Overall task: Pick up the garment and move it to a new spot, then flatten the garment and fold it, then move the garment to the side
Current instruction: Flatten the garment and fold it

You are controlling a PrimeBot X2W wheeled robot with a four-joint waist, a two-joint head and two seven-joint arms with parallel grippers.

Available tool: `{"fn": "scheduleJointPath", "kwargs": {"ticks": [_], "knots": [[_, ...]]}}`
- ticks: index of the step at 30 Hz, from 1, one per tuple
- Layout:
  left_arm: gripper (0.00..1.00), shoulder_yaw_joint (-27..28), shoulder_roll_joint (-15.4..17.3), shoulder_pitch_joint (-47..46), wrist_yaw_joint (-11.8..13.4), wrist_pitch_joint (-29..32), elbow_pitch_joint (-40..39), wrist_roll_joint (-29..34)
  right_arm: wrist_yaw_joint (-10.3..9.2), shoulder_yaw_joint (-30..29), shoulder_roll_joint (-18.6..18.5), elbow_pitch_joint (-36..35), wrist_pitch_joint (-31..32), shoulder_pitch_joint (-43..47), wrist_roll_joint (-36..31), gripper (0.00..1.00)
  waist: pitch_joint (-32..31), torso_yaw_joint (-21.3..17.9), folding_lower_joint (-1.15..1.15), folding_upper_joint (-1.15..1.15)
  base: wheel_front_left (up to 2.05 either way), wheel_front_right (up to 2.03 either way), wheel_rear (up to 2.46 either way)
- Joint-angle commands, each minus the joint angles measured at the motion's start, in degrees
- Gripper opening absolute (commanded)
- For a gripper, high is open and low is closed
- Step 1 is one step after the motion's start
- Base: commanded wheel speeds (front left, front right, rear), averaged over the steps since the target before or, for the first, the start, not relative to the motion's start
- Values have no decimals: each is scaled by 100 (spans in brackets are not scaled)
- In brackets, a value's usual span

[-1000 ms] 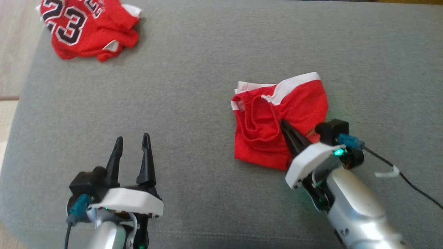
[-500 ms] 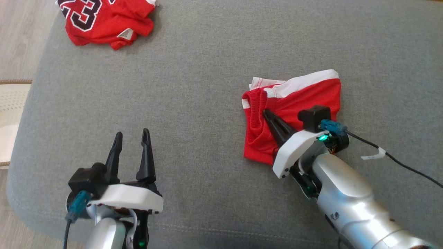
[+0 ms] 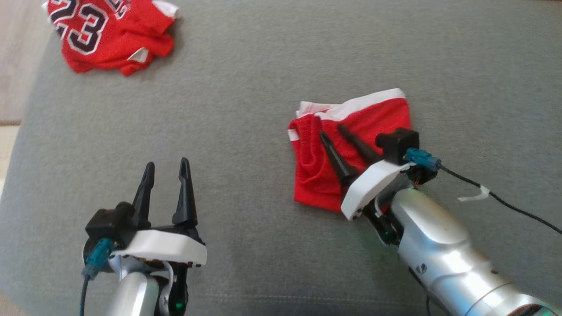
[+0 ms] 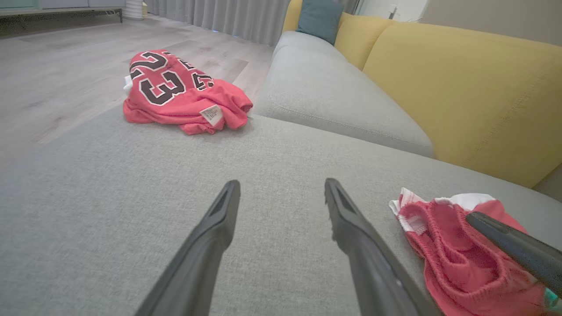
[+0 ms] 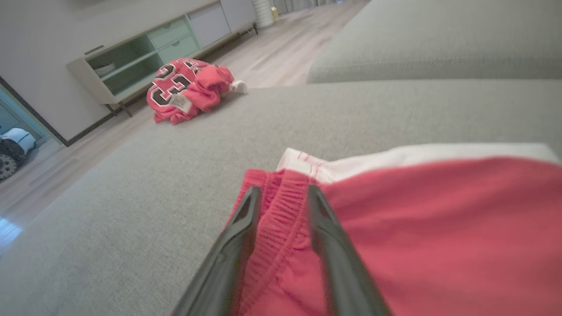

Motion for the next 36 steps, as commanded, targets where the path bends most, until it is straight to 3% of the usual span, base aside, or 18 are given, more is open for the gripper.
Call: {"fn": "scheduleJointPath", "kwargs": {"ticks": [1, 7, 18, 28, 36], "knots": [[100, 232, 25, -114, -4, -70, -219, 72, -5, -90, 126, -214, -102, -162, -146, 99, -99, -142, 0, 0, 0, 0, 0], [100, 317, 8, -190, 37, -70, -260, 95, -5, -1192, 127, -968, -116, 219, -873, 100, -317, -454, 0, 0, 0, 0, 0], [100, 417, -18, 70, -22, -70, -154, 277, -5, -2972, 127, -2657, -117, 1938, -2045, 100, -750, -726, 0, 0, 0, 0, 0], [100, 584, -35, 591, -57, -70, -269, 427, -5, -3502, 127, -3405, -118, 2871, -2171, 100, -979, -719, 0, 0, 0, 0, 0], [100, 639, -46, 787, -82, -70, -308, 507, -5, -3540, 127, -3417, -118, 3118, -2197, 100, -1102, -693, 0, 0, 0, 0, 0]]}}
